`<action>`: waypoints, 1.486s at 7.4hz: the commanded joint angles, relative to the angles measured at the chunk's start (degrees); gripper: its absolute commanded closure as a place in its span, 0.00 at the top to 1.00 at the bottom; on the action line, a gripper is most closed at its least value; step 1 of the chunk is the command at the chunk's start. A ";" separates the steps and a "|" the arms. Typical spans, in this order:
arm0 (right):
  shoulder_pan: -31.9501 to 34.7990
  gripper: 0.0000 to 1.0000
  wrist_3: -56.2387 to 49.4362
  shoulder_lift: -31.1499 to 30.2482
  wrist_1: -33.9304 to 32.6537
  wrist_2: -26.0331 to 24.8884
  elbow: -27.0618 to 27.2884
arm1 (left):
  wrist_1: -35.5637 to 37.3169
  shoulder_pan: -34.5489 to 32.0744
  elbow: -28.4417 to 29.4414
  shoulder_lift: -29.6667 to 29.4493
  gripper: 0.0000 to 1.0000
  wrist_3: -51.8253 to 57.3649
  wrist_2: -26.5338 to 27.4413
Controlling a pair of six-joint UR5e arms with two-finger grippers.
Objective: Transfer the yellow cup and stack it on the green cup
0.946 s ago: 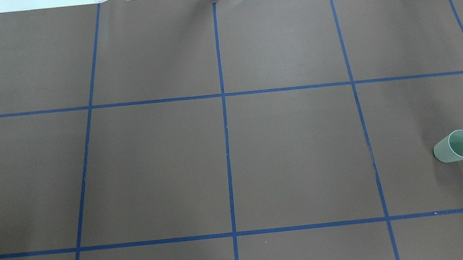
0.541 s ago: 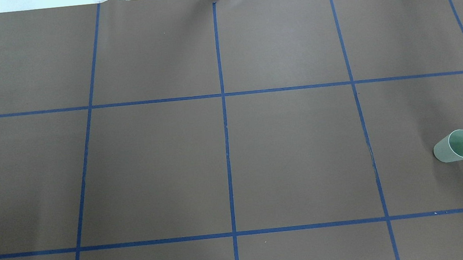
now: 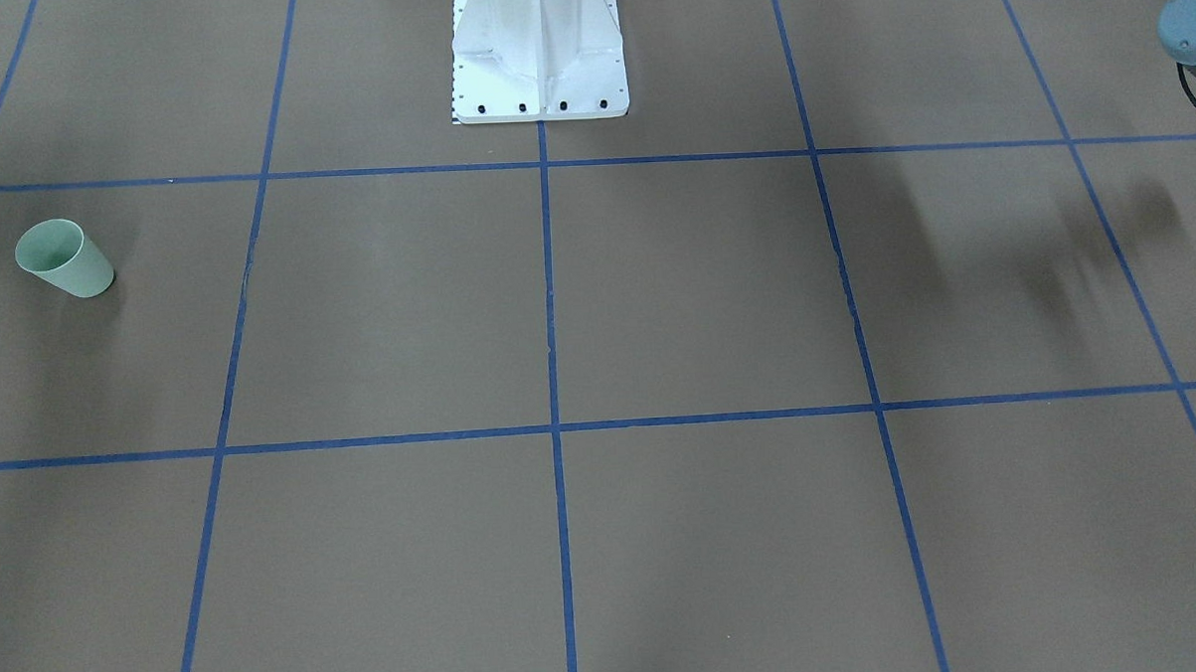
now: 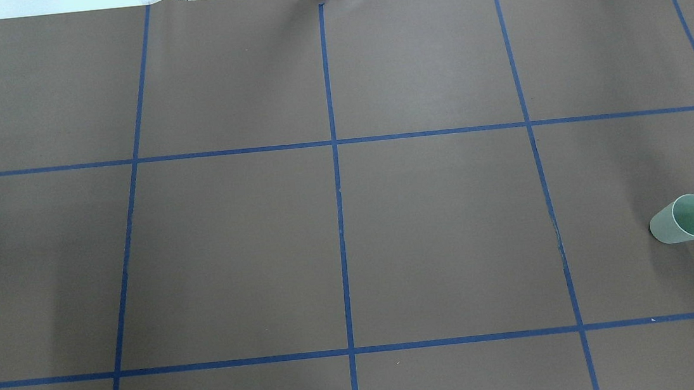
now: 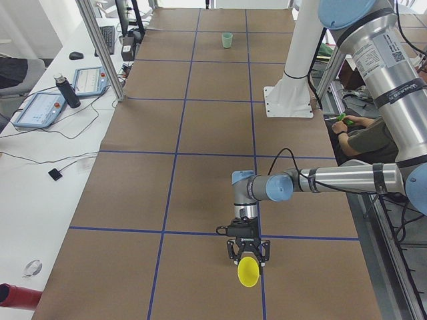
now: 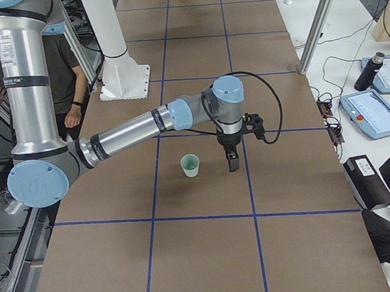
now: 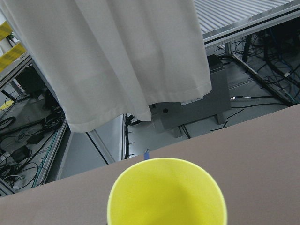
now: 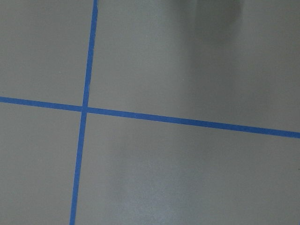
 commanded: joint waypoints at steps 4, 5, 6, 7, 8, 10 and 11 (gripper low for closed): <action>0.00 0.99 -0.04 0.40 0.79 0.86 1.09 | 5.31 -2.65 4.19 -27.33 0.28 16.87 10.16; 0.00 0.99 -0.04 0.67 0.79 2.34 2.05 | 5.22 -2.56 7.53 -33.24 0.28 18.54 10.78; 0.00 0.99 -0.04 1.19 0.88 2.27 2.85 | 5.22 -2.30 9.31 -40.34 0.28 20.99 12.53; -0.09 0.99 -0.04 1.80 0.88 2.18 2.77 | 5.22 -1.08 9.85 -45.98 0.27 22.32 12.81; -0.09 0.99 0.05 2.51 0.88 2.27 2.68 | 5.05 2.24 11.07 -50.83 0.26 22.94 13.50; -0.35 0.99 0.05 5.14 0.88 2.44 2.24 | 4.09 6.30 12.75 -60.33 0.22 26.88 16.05; -0.79 0.99 -0.03 5.93 0.79 2.88 2.15 | -0.10 7.19 12.49 -61.67 0.19 28.38 16.06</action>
